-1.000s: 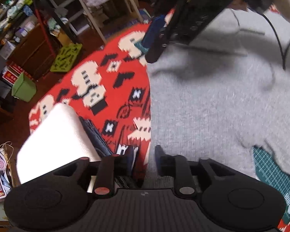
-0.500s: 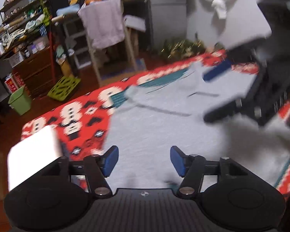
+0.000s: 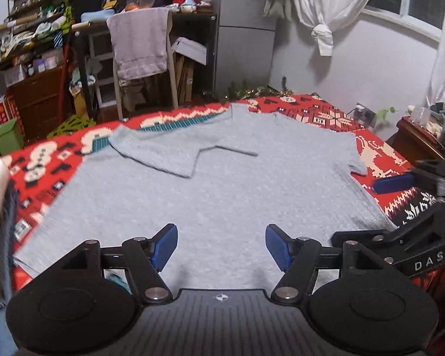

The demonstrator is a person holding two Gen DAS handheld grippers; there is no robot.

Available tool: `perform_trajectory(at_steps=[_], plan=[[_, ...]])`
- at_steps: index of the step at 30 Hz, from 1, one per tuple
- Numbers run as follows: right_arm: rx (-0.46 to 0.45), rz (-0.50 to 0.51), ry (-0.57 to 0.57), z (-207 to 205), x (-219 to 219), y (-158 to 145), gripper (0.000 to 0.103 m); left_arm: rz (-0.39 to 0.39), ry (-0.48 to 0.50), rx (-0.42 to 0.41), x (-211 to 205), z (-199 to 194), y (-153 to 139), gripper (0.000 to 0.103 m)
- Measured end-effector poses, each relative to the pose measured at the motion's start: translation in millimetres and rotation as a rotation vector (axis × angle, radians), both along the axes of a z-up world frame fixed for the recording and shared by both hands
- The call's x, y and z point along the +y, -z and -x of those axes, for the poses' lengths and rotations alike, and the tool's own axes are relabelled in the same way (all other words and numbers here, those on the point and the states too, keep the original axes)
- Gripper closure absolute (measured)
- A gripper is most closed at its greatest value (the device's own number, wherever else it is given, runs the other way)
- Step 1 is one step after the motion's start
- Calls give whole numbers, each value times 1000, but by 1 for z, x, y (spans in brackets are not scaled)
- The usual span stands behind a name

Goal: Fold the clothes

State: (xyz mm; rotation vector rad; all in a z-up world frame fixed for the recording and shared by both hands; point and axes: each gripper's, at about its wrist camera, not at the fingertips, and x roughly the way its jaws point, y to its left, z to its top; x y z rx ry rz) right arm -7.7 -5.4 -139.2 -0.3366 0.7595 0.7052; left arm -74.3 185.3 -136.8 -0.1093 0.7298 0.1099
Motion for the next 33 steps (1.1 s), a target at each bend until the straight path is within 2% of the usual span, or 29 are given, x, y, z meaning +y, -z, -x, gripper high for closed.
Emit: perform_trajectory(at_steps=[3, 8, 13, 18, 23, 26, 32, 33], plan=[[-58, 10, 45, 6, -12, 9, 0, 2, -9, 24, -9, -4, 11, 38], [-71, 14, 78, 4, -9, 23, 0, -50, -30, 42, -22, -5, 24, 38], [-70, 24, 104, 1, -4, 41, 0, -26, -45, 79, -22, -5, 39, 38], [-24, 74, 119, -1, 3, 59, 0, -21, -50, 102, -24, -4, 49, 37], [-5, 27, 145, 1, -5, 62, 0, -32, -51, 91, -26, -4, 52, 33], [76, -36, 184, -8, -16, 64, 0, -31, -37, 83, -26, -4, 54, 27], [120, -161, 189, -18, -34, 62, 0, -21, -25, 92, -30, -8, 57, 14], [134, -185, 194, -20, -37, 61, 0, -15, -27, 94, -30, -8, 57, 0]])
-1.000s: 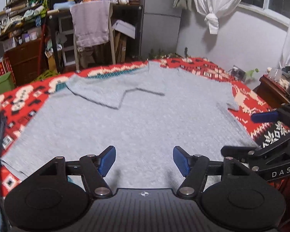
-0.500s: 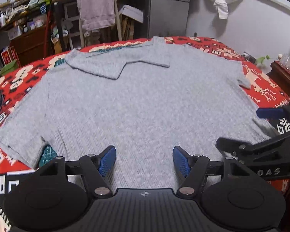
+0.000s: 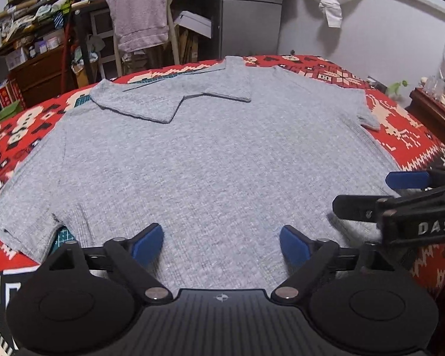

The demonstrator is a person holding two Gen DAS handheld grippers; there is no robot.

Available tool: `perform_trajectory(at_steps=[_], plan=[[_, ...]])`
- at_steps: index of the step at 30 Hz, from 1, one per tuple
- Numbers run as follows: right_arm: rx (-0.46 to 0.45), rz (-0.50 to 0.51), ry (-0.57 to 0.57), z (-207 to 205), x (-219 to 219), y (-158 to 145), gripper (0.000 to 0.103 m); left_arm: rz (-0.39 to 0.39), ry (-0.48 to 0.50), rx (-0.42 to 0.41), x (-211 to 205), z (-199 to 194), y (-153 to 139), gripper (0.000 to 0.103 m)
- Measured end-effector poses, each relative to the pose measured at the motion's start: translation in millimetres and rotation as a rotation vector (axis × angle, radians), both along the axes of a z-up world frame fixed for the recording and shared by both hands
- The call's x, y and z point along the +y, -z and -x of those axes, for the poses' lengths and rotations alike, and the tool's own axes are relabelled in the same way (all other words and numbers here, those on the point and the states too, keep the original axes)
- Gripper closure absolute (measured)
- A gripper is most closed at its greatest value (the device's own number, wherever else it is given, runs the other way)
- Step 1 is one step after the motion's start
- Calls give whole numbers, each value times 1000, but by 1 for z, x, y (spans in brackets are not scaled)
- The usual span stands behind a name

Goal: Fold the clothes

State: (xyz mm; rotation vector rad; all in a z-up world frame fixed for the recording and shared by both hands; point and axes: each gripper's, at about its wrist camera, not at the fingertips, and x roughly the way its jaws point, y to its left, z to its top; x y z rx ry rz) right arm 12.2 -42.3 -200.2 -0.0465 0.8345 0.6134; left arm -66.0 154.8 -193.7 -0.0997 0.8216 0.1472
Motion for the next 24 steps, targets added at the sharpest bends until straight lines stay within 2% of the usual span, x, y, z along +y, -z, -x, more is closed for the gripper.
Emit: perform_trajectory(at_steps=[5, 12, 15, 19, 24], plan=[[71, -67, 14, -13, -9, -4, 0, -10, -5, 3, -6, -1, 3, 0], [142, -8, 18, -24, -1, -9, 0, -18, 0, 20, -7, -3, 2, 0], [123, 17, 29, -22, 4, -19, 0, -17, 5, 32, -6, -6, 2, 0], [0, 78, 42, -12, 5, -41, 0, -16, 26, 36, -5, -7, 2, 0], [0, 211, 38, -8, 5, -29, 0, 24, 12, 28, -2, -8, 0, 0]])
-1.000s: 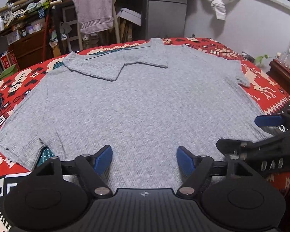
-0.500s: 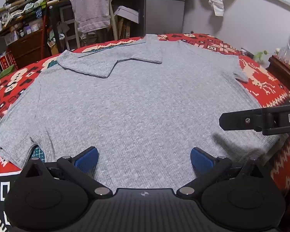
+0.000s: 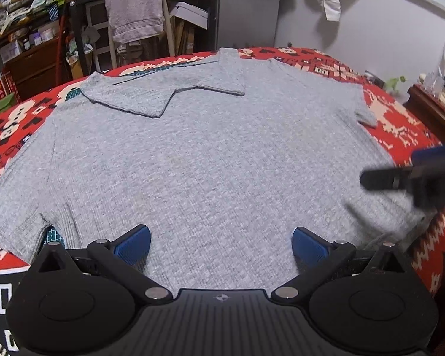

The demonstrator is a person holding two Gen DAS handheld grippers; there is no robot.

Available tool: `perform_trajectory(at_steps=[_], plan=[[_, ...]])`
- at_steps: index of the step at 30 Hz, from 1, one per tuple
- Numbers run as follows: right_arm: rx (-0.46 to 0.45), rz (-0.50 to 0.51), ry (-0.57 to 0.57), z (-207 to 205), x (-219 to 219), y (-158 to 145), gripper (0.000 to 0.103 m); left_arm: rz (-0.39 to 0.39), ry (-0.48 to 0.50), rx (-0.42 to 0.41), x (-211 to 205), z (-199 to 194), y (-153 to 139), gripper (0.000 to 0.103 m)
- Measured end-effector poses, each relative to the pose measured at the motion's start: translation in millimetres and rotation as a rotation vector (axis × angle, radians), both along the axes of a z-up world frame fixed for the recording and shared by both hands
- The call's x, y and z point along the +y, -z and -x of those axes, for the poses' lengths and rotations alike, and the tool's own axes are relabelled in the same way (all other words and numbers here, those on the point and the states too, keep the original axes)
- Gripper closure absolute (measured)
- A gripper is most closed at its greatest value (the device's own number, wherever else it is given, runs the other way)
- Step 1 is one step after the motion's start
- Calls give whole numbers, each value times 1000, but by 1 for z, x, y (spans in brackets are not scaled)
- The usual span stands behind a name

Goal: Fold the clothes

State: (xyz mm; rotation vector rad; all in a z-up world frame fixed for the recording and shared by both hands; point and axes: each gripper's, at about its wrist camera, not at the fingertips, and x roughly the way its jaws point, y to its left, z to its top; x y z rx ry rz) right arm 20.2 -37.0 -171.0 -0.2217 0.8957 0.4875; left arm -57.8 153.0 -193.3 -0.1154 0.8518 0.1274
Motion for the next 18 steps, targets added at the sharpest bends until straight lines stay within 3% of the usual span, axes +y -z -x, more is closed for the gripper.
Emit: perform_trajectory(at_steps=[6, 18], plan=[[74, 42, -24, 9, -1, 24, 0, 42, -35, -21, 3, 2, -2, 0], [114, 52, -13, 4, 0, 24, 0, 5, -11, 85, 0, -12, -4, 0]])
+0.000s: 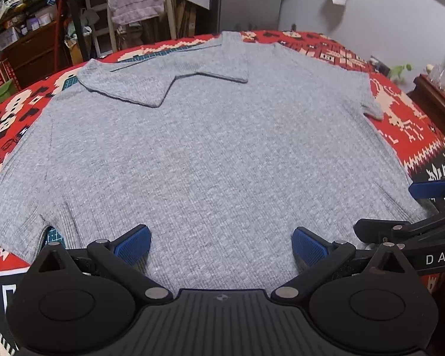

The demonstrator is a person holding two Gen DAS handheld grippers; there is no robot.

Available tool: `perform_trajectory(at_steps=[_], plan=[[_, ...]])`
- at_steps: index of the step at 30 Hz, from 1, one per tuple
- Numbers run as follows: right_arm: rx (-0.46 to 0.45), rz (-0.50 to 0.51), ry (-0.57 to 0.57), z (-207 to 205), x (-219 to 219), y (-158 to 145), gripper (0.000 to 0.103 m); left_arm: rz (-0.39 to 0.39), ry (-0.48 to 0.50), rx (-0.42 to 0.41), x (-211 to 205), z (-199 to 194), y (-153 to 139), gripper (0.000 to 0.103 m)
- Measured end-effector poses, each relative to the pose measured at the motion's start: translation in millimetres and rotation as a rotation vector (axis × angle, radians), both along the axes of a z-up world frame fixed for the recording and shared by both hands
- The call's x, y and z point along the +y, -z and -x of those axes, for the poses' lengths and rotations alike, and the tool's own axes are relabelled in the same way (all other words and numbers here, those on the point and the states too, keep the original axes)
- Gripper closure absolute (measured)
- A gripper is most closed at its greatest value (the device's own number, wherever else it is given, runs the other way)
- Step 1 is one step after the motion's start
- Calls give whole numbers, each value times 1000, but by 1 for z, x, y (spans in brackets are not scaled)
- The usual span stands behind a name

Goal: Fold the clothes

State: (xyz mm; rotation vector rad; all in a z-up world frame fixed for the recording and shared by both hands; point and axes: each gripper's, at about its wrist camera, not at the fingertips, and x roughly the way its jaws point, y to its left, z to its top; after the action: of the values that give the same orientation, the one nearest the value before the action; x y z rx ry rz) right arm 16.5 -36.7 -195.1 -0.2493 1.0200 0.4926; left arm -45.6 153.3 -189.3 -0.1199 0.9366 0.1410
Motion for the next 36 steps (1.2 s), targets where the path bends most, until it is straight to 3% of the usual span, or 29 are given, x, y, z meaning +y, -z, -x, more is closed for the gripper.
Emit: perform_trajectory(at_steps=[9, 12, 15, 21, 28, 32, 36], plan=[[7, 9, -54, 0, 0, -2, 0, -17, -17, 13, -4, -1, -1, 1], [28, 16, -44, 1, -6, -13, 0, 19, 7, 65, -2, -7, -11, 9], [-19, -5, 12, 8, -22, -33, 0, 44, 15, 78, 3, -10, -27, 9], [-53, 53, 67, 17, -43, -69, 0, 36, 42, 55, 3, -8, -59, 8], [-136, 81, 78, 40, -51, -91, 0, 154, 3, -7, 11, 16, -76, 9], [-175, 54, 115, 47, -43, -97, 0, 171, -12, -71, 19, 41, -84, 9], [-247, 57, 35, 58, -20, -101, 0, 170, -87, -101, 35, 70, -84, 12]])
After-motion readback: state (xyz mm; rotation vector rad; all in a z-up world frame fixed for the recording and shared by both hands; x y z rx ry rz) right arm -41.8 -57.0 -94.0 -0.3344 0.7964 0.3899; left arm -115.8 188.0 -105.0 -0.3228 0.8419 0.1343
